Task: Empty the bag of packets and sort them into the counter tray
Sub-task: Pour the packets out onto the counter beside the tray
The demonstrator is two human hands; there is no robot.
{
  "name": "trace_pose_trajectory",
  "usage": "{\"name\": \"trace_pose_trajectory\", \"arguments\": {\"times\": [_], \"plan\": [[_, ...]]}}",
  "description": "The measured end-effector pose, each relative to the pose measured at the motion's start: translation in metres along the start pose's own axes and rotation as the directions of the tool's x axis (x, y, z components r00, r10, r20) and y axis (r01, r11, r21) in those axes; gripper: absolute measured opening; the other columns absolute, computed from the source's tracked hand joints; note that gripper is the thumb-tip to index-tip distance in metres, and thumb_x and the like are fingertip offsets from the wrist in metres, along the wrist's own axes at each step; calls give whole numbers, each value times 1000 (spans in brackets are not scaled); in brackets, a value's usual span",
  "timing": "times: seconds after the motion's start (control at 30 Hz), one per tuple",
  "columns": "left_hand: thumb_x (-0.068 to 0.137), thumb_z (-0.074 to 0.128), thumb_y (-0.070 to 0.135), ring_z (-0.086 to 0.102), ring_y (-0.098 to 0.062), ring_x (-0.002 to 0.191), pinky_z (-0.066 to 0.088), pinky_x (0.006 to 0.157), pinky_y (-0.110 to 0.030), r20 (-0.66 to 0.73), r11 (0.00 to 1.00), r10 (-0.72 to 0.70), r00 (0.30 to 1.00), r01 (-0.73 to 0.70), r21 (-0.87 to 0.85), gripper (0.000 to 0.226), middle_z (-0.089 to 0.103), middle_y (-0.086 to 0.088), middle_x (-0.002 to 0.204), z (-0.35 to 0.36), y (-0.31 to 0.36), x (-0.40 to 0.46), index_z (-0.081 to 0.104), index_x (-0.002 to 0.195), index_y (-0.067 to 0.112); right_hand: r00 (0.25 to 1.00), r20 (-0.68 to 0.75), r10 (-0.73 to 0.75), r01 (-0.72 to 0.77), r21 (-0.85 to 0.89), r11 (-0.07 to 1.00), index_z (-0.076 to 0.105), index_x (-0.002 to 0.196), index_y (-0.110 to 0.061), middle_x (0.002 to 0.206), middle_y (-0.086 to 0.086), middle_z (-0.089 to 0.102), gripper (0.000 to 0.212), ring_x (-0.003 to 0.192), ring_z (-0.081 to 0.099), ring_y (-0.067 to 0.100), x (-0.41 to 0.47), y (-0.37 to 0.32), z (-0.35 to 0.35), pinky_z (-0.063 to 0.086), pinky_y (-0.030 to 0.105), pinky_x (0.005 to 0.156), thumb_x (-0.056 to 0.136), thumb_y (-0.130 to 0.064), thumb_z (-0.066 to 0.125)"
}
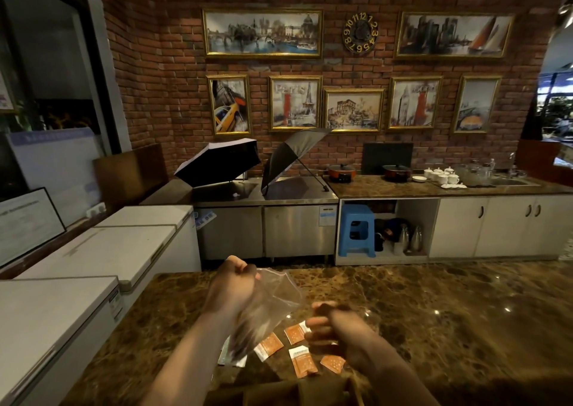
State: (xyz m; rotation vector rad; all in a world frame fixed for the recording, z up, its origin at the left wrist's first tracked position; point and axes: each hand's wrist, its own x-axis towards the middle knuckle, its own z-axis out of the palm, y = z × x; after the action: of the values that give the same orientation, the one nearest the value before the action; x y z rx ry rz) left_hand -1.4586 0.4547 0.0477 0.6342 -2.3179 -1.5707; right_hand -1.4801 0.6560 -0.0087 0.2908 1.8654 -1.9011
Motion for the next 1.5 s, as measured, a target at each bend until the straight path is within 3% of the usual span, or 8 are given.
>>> {"name": "trace_pose_trajectory", "arguments": {"times": [0.17,0.33,0.6,0.77,0.93,1.1,1.23,1.5], "plan": [[101,53,25,69,-30,84,59,83,-48,73,966,-78,994,93,-239,17,69,-12,88,0,25,-7,60,88,17,985,113,127,-124,-40,992,68,106,-3,123,26,68,21,110,69,39,4,24,1,56,50,92,99,-21,60],[104,43,18,71,-33,99,55,89,-55,219,826,-63,974,174,-536,22,75,-12,106,-4,36,-16,62,96,8,968,249,40,-108,265,958,64,124,2,128,32,64,37,126,59,45,7,27,7,46,59,104,91,-12,59],[103,45,18,73,-34,98,59,75,-50,190,764,-94,977,193,-616,23,75,-17,109,-11,18,-9,59,112,2,951,291,-103,-79,553,830,53,130,8,124,37,64,40,114,64,53,9,28,2,46,68,101,93,-5,59],[102,51,20,72,-38,97,57,90,-55,196,823,-173,965,251,-510,23,74,-21,106,-20,-12,-10,63,110,2,963,256,-82,-45,457,888,59,122,6,112,33,71,32,101,71,47,1,26,-13,65,50,71,91,-2,64],[94,64,37,71,-35,92,58,90,-53,16,892,-276,961,263,-368,31,72,-12,90,-17,-38,-3,68,98,6,992,114,-55,30,211,977,65,122,-4,113,23,74,29,108,71,41,8,29,-22,61,44,80,95,-13,65],[86,73,39,69,-34,78,54,77,-53,-15,979,5,1000,-8,-206,21,69,-13,84,-13,-62,18,63,88,21,976,135,-169,202,-287,936,66,119,-10,104,14,77,22,95,75,35,3,21,-22,61,40,70,98,-11,60],[90,71,25,65,-2,88,52,78,-24,203,938,308,930,-332,99,19,66,6,97,0,-59,6,58,101,33,965,176,-193,259,-552,793,62,120,-19,102,5,74,27,88,76,24,-3,10,-13,64,36,73,94,-13,66],[93,65,11,60,-4,107,51,87,-16,547,904,209,811,-373,209,56,61,11,125,22,-72,-9,50,137,42,948,301,-105,309,-785,538,50,137,-28,109,-11,55,51,104,53,7,-10,0,5,42,11,66,91,-15,69]]}}
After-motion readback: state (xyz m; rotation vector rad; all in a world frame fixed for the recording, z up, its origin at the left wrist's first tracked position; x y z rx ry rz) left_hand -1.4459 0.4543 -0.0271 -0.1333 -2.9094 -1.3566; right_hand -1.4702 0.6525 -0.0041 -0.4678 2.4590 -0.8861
